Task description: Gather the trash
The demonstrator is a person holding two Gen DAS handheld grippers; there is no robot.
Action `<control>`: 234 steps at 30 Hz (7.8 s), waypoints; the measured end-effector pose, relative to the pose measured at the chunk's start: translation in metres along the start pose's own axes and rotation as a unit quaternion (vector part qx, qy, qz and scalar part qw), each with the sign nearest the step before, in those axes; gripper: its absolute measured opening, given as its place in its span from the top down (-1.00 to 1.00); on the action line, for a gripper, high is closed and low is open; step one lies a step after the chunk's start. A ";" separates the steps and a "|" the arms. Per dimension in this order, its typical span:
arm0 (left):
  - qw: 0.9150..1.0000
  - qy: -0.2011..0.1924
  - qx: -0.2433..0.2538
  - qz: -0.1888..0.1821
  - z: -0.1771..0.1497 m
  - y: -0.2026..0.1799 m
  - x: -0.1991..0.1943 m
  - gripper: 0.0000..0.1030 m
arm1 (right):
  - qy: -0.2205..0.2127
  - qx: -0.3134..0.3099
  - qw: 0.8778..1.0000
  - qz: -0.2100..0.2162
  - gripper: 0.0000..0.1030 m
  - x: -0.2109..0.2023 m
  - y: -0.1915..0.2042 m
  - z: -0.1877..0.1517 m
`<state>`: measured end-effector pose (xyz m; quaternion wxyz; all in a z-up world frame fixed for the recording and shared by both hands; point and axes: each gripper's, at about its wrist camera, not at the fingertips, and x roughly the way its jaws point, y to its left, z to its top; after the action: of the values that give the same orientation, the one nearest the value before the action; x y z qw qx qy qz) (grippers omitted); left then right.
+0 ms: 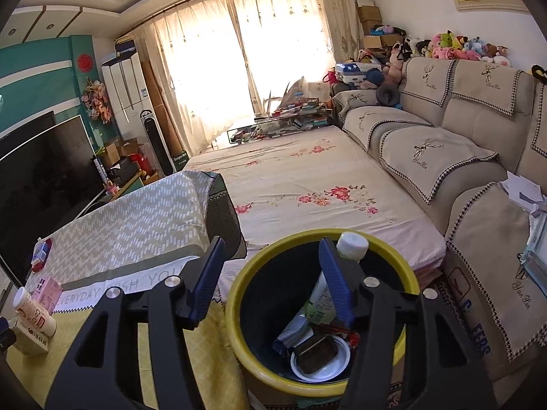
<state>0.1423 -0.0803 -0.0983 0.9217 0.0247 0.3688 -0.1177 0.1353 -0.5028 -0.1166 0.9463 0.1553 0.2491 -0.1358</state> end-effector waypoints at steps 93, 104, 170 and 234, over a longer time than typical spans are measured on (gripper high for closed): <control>0.936 0.027 0.264 -0.231 0.069 -0.269 0.063 0.42 | -0.004 0.077 0.996 -0.054 -0.11 -0.057 -0.092 -0.019; 0.931 0.047 0.281 -0.228 0.082 -0.379 0.125 0.16 | 0.005 0.104 0.992 -0.074 -0.16 -0.056 -0.133 -0.026; 0.991 -0.114 -0.033 0.058 -0.029 0.074 -0.101 -0.86 | 0.149 -0.221 0.929 0.258 -0.23 0.001 0.337 -0.083; 0.998 0.009 0.032 0.046 0.023 0.034 0.066 -0.86 | 0.088 0.010 0.995 -0.041 -0.14 0.038 0.021 -0.018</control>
<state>0.2120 -0.0630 -0.1284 0.9214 0.0718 0.3720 -0.0869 0.1664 -0.4838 -0.1462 0.9126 0.1658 0.3361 -0.1632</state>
